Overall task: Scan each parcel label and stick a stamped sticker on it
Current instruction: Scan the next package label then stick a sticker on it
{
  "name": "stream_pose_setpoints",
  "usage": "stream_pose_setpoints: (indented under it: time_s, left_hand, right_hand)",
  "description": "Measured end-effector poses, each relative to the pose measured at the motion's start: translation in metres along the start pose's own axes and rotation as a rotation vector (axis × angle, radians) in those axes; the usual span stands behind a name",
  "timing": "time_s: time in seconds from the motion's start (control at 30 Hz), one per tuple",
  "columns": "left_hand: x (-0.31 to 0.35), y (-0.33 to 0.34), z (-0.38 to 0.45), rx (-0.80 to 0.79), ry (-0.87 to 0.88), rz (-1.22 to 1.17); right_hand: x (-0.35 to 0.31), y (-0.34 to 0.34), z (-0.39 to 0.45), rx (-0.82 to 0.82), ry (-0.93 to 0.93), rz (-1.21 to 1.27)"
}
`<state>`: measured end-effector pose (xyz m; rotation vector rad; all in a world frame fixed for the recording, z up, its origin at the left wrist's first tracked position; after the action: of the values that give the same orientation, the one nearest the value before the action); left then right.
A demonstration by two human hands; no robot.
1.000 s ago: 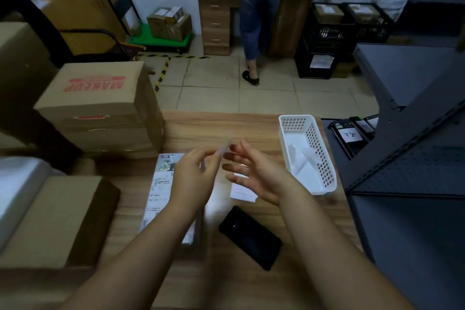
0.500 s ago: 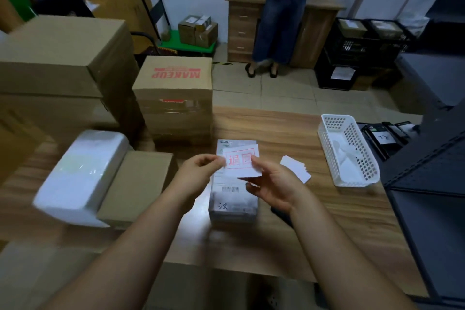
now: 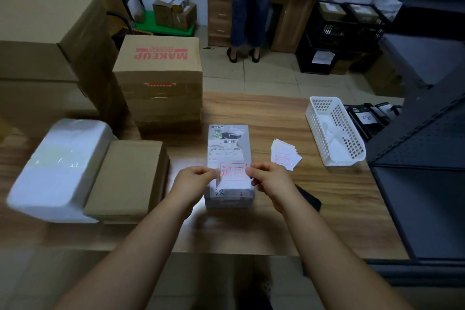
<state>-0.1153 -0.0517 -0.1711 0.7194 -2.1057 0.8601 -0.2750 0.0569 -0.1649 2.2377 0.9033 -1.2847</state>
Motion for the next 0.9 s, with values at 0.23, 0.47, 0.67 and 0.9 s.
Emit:
stream_pose_setpoints:
  time_s: [0.23,0.47,0.67,0.9]
  left_hand:
    - [-0.036,-0.006,0.032,0.167,0.224,0.566]
    - [-0.063,-0.004,0.041,0.021,0.255,0.782]
    - [-0.066,-0.003,0.043,0.026,0.268,0.76]
    - [-0.069,-0.002,0.042,0.021,0.27,0.758]
  right_hand:
    - [0.009,-0.021,0.02,0.034,0.062,-0.054]
    - [0.027,-0.006,0.021,-0.035,0.067,-0.15]
    - [0.035,-0.001,0.019,-0.005,0.092,-0.129]
    - [0.036,0.005,0.02,0.007,0.038,-0.203]
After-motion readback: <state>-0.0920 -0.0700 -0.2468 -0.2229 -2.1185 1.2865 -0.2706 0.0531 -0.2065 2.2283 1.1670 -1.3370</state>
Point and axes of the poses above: each hand's wrist, its own z-axis towards the middle knuckle, its own y-axis out of the palm, x = y × z, the point moved 2 cm from there along z, towards the middle knuckle, and after that the axes turned 14 degrees about z, right-handed, at the moved point
